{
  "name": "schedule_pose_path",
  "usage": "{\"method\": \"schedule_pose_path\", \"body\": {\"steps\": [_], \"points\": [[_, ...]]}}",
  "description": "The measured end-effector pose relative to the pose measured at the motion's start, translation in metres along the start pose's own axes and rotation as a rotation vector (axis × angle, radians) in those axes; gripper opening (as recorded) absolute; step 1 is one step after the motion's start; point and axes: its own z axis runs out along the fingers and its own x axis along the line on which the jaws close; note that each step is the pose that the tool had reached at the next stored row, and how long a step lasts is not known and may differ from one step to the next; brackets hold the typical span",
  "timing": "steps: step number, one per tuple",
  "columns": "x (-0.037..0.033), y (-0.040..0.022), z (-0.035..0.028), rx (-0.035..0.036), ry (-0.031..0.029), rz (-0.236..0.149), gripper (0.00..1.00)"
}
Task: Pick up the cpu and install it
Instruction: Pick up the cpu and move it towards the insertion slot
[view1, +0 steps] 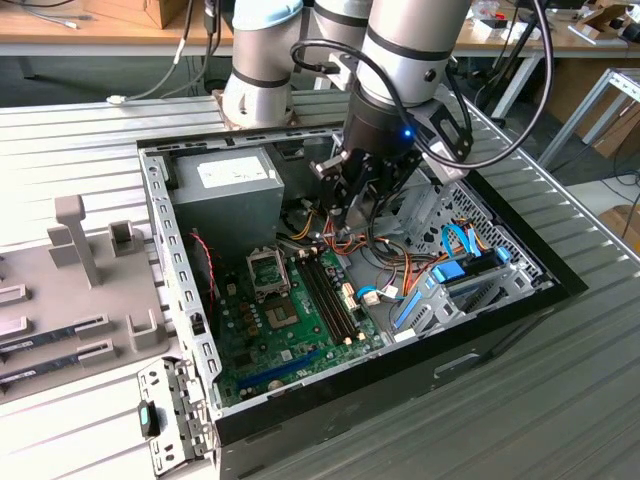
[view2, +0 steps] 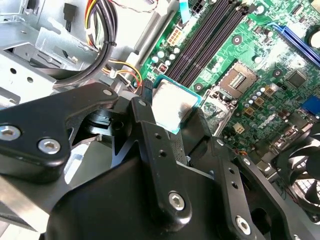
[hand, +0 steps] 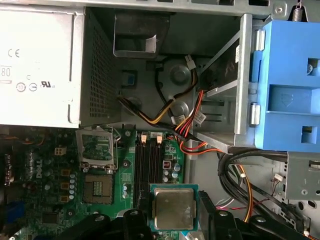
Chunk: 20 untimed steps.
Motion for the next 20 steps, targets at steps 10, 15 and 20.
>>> {"method": "schedule_pose_path", "body": {"steps": [10, 15, 20], "points": [[-0.0055, -0.0001, 0.0061, 0.0016, 0.0001, 0.000, 0.47], [0.0022, 0.0001, 0.0082, 0.0017, 0.0000, 0.000, 0.47], [0.0080, 0.0002, 0.0103, 0.0018, 0.0000, 0.000, 0.47]]}}
